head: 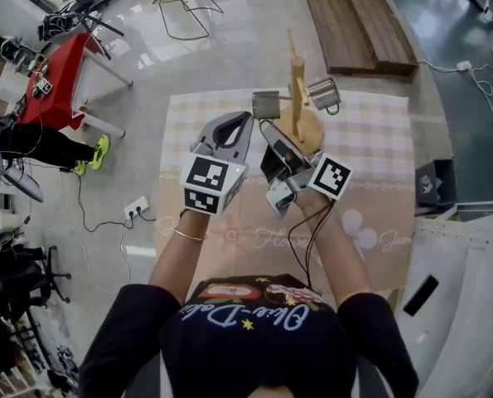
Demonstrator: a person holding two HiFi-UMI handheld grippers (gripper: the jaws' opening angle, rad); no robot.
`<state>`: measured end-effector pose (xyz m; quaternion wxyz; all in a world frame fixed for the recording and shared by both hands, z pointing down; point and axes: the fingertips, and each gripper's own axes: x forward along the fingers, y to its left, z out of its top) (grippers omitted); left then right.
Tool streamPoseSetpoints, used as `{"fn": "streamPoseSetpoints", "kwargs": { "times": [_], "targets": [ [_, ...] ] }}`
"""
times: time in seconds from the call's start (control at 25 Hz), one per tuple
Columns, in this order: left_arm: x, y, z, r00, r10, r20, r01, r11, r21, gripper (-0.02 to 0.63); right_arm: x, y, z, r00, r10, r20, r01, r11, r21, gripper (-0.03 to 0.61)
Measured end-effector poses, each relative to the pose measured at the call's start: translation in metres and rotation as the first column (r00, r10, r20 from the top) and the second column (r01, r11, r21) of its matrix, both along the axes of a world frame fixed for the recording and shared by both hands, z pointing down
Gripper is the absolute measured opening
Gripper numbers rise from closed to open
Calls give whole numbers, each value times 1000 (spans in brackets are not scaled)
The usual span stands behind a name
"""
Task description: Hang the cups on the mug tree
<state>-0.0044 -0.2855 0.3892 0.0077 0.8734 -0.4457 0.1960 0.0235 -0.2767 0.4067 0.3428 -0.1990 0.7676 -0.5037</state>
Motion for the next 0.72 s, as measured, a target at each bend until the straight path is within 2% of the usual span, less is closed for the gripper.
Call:
{"fn": "streamPoseSetpoints", "kwargs": {
  "times": [0.72],
  "targets": [
    [4, 0, -4, 1000, 14, 8, -14, 1000, 4, 8, 0, -1, 3, 992, 12, 124, -2, 997, -76, 49]
  ]
}}
